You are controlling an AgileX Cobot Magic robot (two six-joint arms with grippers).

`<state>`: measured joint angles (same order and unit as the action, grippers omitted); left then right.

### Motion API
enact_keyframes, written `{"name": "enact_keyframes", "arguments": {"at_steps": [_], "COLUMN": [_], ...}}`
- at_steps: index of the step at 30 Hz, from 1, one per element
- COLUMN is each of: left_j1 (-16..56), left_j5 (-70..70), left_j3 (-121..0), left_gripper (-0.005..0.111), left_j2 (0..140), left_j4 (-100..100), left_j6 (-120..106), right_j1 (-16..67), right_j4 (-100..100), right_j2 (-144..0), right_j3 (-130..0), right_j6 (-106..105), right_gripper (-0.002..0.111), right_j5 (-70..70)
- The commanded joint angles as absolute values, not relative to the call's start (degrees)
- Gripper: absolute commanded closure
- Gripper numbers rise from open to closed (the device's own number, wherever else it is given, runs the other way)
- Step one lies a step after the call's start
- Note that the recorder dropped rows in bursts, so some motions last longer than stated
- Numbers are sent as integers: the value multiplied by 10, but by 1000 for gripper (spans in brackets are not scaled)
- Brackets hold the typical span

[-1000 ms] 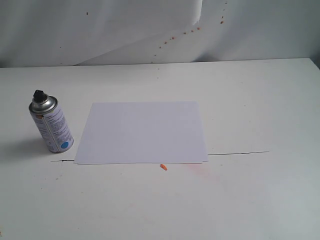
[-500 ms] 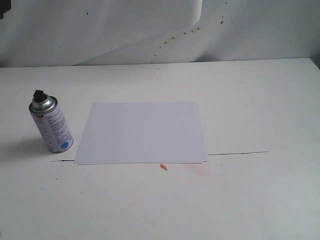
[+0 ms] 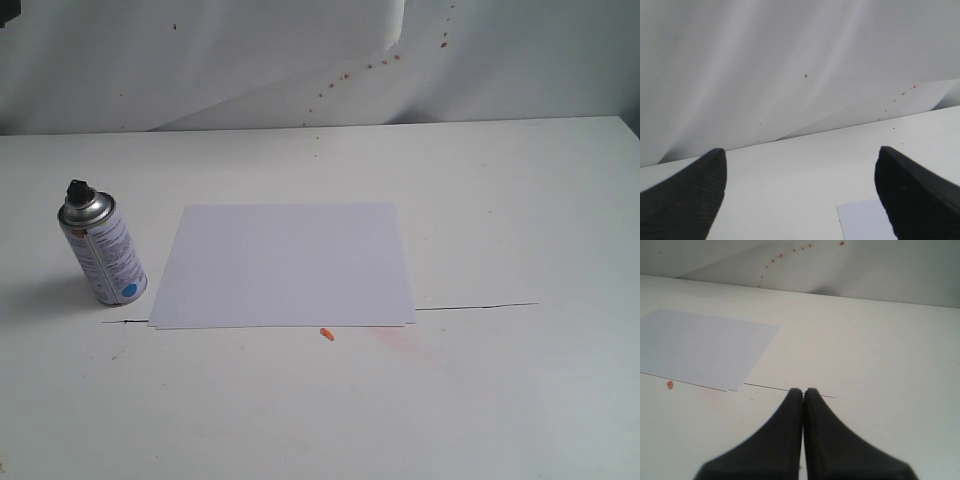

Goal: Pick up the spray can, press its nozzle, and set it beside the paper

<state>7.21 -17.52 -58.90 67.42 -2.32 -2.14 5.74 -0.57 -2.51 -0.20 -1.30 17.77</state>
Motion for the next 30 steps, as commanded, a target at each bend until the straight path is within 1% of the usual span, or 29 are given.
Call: {"name": "enact_keyframes", "arguments": {"at_steps": [1, 30], "left_j1": [74, 74], "left_j5": [-178, -190], "left_j3": [-593, -593], "left_gripper": [31, 31], "left_j2": [672, 672], "left_j4": [-21, 7], "left_j6": [-15, -19], "right_j1": [60, 60], "right_j4": [-4, -4], "right_j2": [-21, -21], "right_j3": [0, 0], "right_j6": [-14, -14], "right_gripper": [108, 108], "right_j5": [176, 176]}}
